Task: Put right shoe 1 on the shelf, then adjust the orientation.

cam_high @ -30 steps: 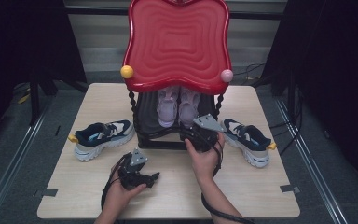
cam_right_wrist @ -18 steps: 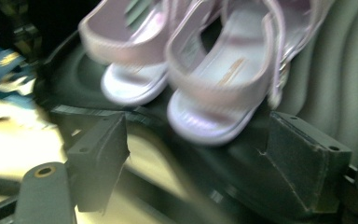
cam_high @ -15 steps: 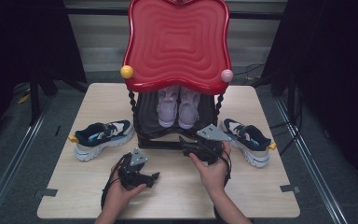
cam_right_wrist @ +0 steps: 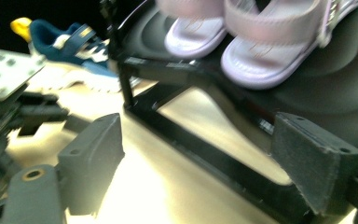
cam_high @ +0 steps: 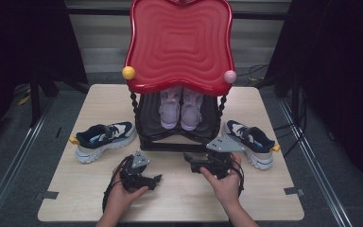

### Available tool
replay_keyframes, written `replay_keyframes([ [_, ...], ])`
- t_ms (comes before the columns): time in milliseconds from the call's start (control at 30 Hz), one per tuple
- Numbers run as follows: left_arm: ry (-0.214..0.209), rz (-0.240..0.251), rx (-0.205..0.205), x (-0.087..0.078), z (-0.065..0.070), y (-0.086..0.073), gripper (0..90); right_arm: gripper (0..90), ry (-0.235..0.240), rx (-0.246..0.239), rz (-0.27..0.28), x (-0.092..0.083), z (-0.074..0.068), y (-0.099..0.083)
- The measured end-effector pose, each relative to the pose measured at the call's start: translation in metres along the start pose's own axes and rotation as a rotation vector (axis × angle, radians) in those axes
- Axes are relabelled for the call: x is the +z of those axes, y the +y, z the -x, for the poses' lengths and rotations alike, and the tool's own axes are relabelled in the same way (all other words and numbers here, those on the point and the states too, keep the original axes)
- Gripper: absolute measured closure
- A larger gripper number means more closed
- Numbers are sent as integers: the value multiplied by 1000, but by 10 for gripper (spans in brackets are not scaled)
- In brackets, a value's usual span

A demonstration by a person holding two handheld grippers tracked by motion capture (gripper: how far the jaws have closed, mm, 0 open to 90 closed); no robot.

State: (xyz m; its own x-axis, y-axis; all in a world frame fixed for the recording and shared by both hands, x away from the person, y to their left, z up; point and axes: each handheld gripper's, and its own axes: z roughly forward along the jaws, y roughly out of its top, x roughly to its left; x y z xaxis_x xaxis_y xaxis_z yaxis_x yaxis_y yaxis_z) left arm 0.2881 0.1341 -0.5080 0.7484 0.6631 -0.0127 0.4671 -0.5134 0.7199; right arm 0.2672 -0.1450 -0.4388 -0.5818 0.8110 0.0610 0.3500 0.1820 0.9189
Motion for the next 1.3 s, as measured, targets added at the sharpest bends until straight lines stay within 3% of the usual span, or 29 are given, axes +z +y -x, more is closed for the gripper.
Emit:
replay_keyframes([
  [167, 0, 0, 0, 0, 0, 0, 148, 142, 25, -31, -47, -7, 2, -14],
  [567, 0, 1, -1, 0, 0, 0, 148, 139, 95, -10, -168, -14, 21, -56],
  [733, 0, 1, -1, 0, 0, 0, 148, 139, 89, -12, -206, -19, 30, -70],
  [1033, 2, 1, -2, 0, 0, 0, 148, 140, 87, -27, -250, -23, 39, -81],
  [1300, -1, 2, -1, 0, 0, 0, 148, 142, 97, -58, -341, -24, 42, -84],
])
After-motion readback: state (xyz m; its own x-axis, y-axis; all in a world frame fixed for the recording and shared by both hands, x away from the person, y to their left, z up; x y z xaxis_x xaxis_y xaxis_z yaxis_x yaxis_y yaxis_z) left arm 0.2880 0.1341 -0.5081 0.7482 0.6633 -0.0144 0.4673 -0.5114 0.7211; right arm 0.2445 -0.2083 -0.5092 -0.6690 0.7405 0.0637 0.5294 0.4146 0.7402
